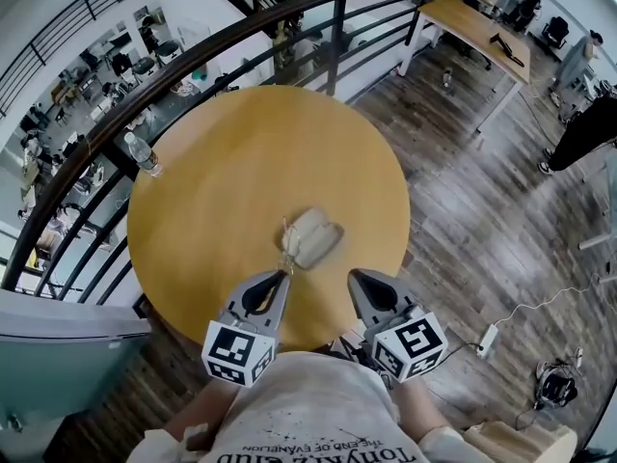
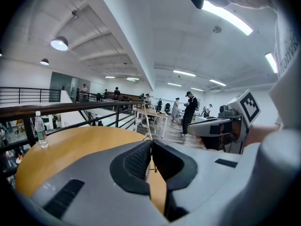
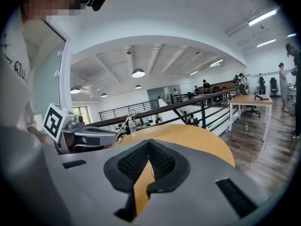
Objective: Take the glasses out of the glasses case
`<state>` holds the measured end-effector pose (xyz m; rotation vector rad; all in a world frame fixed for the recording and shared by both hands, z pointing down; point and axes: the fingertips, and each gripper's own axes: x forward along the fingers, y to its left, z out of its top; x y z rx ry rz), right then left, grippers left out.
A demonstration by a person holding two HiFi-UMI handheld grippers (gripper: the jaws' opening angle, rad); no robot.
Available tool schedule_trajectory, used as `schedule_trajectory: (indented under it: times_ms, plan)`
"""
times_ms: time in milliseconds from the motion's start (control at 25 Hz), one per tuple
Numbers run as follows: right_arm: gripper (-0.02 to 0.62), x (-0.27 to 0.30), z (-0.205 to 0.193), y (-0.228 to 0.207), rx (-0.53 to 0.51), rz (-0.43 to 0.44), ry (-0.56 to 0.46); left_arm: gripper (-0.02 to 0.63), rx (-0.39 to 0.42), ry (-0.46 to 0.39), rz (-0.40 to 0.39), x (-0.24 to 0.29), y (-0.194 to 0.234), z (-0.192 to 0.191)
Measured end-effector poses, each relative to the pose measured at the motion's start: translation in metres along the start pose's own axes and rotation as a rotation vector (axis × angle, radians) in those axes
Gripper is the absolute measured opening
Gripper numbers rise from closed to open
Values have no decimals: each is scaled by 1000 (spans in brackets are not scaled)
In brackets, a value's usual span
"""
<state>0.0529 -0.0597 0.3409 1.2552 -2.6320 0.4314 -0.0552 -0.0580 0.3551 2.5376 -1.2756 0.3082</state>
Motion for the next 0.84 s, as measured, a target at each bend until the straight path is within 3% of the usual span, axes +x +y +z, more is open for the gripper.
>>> schedule_trajectory:
  times_ms: [840]
  plan:
    - [26,-10,-11,-5,12,-13,4,32,-4,29,-37,2,-15,-11]
